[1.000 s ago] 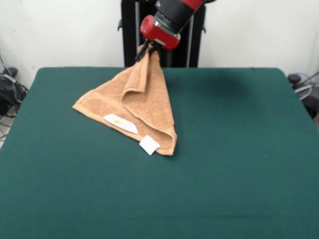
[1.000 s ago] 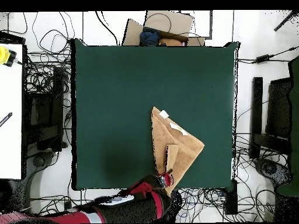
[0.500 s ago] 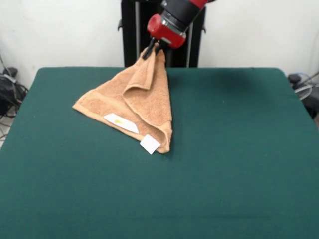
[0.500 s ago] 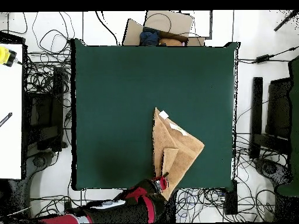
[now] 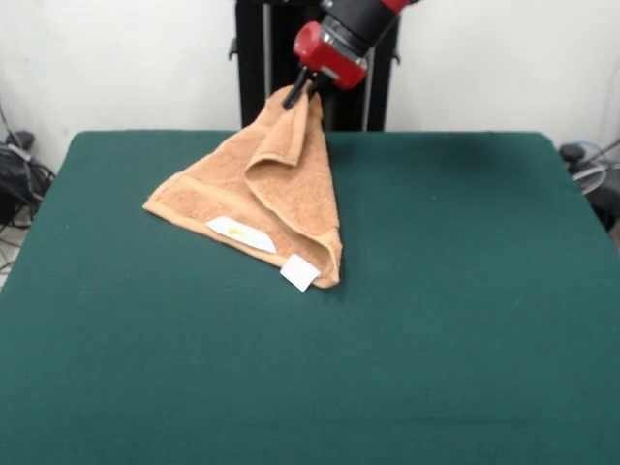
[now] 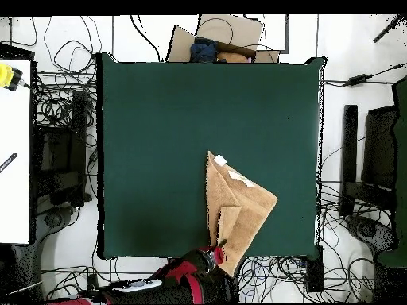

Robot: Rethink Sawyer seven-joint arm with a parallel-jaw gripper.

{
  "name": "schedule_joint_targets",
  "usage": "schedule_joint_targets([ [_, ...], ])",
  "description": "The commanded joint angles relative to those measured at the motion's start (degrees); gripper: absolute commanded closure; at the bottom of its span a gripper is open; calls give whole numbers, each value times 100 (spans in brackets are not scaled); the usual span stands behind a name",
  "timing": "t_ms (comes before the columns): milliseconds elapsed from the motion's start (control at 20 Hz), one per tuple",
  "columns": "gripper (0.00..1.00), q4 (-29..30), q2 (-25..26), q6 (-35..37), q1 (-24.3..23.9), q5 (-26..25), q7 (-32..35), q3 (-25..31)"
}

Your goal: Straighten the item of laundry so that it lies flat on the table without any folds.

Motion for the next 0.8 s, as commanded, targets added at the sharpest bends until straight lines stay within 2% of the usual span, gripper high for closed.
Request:
schedule_joint_targets([
  [50, 100, 105, 93, -6, 203, 563, 1262, 528],
  [800, 100, 269, -6, 109, 634, 932, 1239, 693],
])
